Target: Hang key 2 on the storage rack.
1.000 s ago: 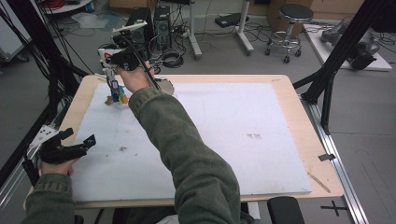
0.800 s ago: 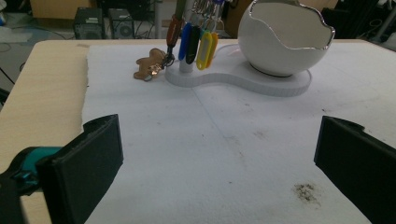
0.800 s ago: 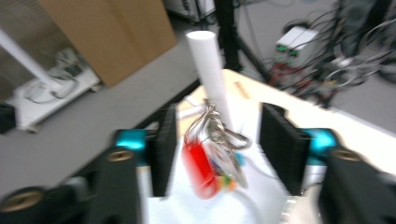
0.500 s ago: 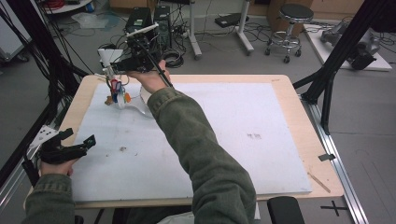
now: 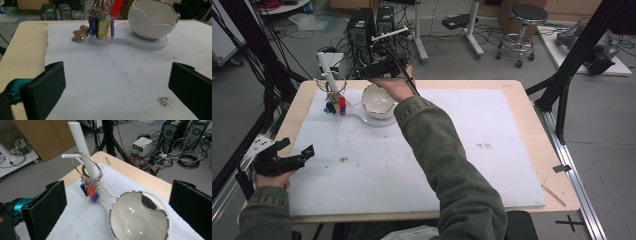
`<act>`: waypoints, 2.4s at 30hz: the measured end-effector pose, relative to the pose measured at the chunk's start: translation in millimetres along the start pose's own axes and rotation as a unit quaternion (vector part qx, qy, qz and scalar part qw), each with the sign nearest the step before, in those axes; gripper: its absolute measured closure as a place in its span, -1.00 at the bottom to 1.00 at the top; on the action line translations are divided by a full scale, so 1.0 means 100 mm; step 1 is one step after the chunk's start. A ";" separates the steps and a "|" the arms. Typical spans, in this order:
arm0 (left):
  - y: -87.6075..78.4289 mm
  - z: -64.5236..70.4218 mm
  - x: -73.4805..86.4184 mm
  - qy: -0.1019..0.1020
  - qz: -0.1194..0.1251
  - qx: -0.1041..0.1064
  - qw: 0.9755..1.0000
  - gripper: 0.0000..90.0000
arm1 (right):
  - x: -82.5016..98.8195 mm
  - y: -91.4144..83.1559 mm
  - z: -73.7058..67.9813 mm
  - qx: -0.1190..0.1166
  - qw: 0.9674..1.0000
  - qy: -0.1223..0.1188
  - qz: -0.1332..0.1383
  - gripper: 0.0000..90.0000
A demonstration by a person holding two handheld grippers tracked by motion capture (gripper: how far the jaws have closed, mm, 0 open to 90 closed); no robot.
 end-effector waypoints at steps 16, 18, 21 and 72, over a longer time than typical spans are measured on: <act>-0.01 0.00 0.01 -0.001 -0.001 -0.001 1.000 -0.96 | 0.25 -0.33 0.31 0.019 1.000 -0.007 0.019 -0.99; -0.01 0.00 0.01 -0.001 -0.001 -0.001 1.000 -0.96 | 0.28 -0.36 0.35 0.018 1.000 -0.005 0.023 -0.99; -0.01 0.00 0.01 -0.003 0.000 -0.002 1.000 -0.96 | 0.31 -0.41 0.39 0.018 1.000 -0.004 0.025 -0.99; -0.05 0.01 0.02 -0.005 -0.001 -0.005 1.000 -0.96 | 1.54 -1.27 1.30 0.049 0.994 0.081 0.054 -0.99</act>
Point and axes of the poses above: each handheld gripper's, and its own axes: y roughly forward along the jaws, x roughly out of its underside, z roughly to its right, the point moved 5 cm from there along y, roughly forward along the jaws, and after that the axes turned 3 degrees about -z, right-handed, at the moved point
